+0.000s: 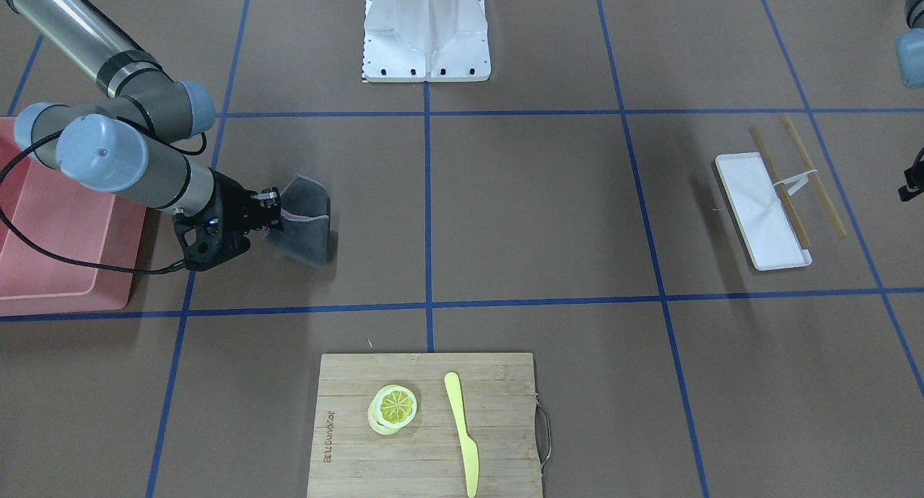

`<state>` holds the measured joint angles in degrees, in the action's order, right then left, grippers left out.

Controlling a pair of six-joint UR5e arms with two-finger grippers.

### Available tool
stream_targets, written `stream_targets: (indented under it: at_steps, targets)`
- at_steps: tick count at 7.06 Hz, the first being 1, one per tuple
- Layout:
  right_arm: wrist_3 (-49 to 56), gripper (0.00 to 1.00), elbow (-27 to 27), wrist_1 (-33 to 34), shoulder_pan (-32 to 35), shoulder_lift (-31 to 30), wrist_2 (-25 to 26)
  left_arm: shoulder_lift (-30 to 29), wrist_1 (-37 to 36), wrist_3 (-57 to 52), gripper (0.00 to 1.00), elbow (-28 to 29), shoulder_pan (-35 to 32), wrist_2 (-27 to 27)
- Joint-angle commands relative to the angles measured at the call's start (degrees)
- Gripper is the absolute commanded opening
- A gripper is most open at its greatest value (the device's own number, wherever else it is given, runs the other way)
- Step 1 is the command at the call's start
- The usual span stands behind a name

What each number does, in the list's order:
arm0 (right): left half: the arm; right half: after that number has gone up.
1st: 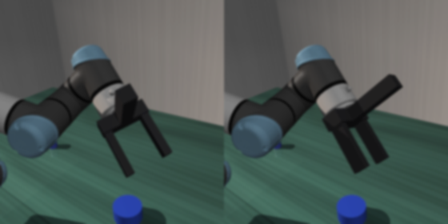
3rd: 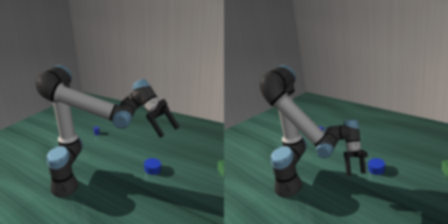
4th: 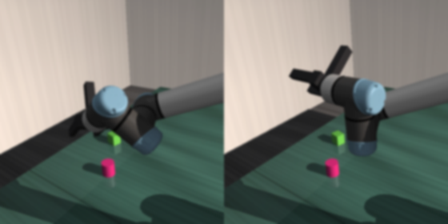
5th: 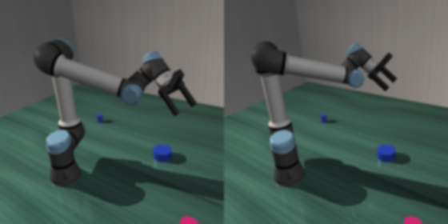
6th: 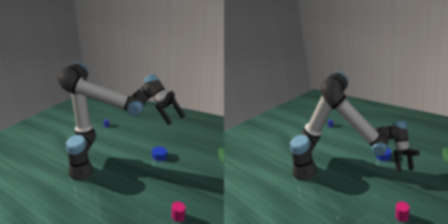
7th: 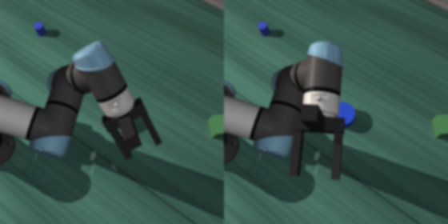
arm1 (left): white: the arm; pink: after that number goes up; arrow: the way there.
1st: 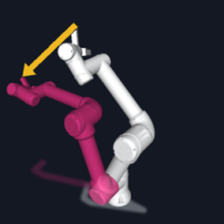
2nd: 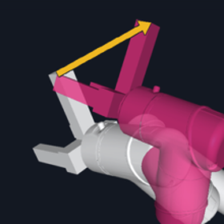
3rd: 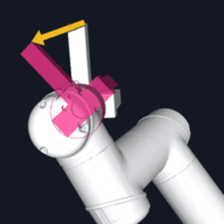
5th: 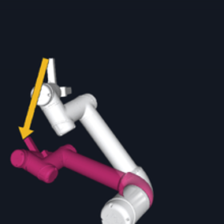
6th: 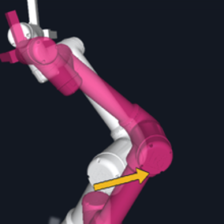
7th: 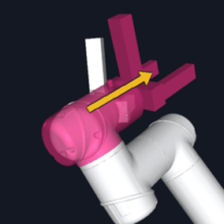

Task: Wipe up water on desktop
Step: 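Rub the cloth back and forth over the table with the right gripper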

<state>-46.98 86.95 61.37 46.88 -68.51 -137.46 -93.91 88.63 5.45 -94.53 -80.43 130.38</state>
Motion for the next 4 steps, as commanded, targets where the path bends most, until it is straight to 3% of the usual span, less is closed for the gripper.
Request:
stream_targets:
  at_steps: [1,4]
  targets:
    - [0.31,0.00,0.32,3.20,3.03,-1.54,0.44,-0.04,-0.03,0.00,0.99,-0.05,-0.07,0.13]
    - [2.06,0.00,0.50,9.53,5.49,-1.19,2.73,0.05,-0.12,0.00,0.99,1.00,-0.07,0.22]
